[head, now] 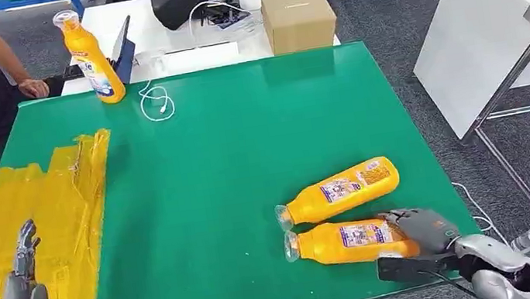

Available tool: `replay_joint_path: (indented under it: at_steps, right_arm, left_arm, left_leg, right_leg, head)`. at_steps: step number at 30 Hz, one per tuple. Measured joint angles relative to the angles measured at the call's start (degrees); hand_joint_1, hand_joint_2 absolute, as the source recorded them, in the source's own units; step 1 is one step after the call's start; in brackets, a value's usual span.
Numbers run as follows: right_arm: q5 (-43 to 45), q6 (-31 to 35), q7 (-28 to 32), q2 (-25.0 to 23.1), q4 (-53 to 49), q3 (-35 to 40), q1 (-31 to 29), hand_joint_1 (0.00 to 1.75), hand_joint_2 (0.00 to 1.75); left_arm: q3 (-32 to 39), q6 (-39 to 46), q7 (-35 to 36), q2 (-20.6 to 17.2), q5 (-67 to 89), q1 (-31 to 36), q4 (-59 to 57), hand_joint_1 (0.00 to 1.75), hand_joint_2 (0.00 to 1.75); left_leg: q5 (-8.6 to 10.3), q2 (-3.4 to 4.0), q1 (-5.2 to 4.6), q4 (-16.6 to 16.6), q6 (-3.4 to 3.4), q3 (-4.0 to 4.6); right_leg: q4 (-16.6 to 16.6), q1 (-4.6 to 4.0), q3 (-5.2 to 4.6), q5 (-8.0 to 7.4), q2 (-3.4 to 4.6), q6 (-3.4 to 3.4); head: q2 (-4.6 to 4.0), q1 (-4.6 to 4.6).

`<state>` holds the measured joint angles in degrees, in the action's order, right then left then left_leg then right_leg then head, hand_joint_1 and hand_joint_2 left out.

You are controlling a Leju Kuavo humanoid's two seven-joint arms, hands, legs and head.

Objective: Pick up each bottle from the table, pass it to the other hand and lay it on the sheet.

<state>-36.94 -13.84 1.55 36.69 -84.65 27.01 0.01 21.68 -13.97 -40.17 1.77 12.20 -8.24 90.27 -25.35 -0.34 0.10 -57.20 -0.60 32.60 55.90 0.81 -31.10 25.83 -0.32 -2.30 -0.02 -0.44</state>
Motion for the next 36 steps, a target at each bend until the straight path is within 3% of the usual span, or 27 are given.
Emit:
replay_joint_path:
  at_steps: [4,10,12,20,21,31,36]
  right_arm:
    - [2.2,-0.5,0.3,1.5,-0.3,0.7,0.0,1.75,1.75]
    - [16.1,0.5,6.9,2.2,-1.7,1.2,1.5,1.75,1.75]
    - [21.2,1.5,12.8,-1.1,-1.9,0.9,2.7,1.75,1.75]
    - [28.7,0.5,19.8,-13.5,-3.2,-1.6,1.0,1.75,1.75]
    - [28.8,0.4,19.8,-14.9,-3.3,-1.7,0.3,1.75,1.75]
    - [27.9,-0.2,19.1,-25.3,-2.2,-0.3,-7.9,1.75,1.75]
    - [28.1,0.2,18.6,-27.2,-1.1,0.7,-10.1,1.75,1.75]
  left_arm:
    - [0.0,-2.8,0.5,0.0,-2.4,0.6,-0.9,0.0,0.0]
    - [-0.6,-15.4,7.7,0.5,-18.2,1.1,-1.8,0.0,0.0]
    - [-1.7,-19.4,10.6,1.0,-25.4,0.5,-1.6,0.0,0.0]
    - [-6.2,-25.0,15.2,2.6,-37.5,-1.6,0.8,0.0,0.0]
    - [-6.9,-25.0,15.4,2.8,-37.6,-1.6,1.2,0.0,1.75]
    - [-14.0,-21.2,11.2,4.4,-34.5,-3.0,6.4,0.0,1.75]
    - [-15.6,-21.2,11.0,4.5,-35.1,-3.4,7.3,0.0,1.75]
  left_leg:
    - [0.01,0.03,0.0,0.0,-0.01,0.0]
    - [-0.02,0.04,0.0,0.0,-0.04,0.05]
    - [-0.02,0.09,0.0,0.0,-0.04,0.13]
    - [0.01,0.16,0.08,0.0,0.0,0.26]
    - [0.01,0.16,0.08,0.0,0.0,0.25]
    - [0.03,0.09,0.05,0.0,-0.01,0.33]
    - [0.02,0.1,0.05,0.0,-0.01,0.38]
  right_leg:
    - [0.0,0.01,0.46,-0.02,0.02,-0.03]
    - [-0.1,0.0,0.53,-0.02,0.02,-0.03]
    - [0.0,-0.03,0.48,-0.02,0.06,-0.03]
    - [0.0,-0.07,0.26,-0.03,0.15,-0.02]
    - [0.0,-0.04,0.27,-0.03,0.17,-0.02]
    - [0.0,-0.01,0.25,-0.03,0.11,-0.03]
    - [0.0,-0.02,0.23,-0.03,0.11,-0.03]
  head:
    - [0.0,-0.02]
    - [0.0,-0.04]
    - [0.0,-0.02]
    - [0.0,-0.07]
    - [0.0,-0.09]
    - [0.0,-0.04]
    - [0.0,-0.04]
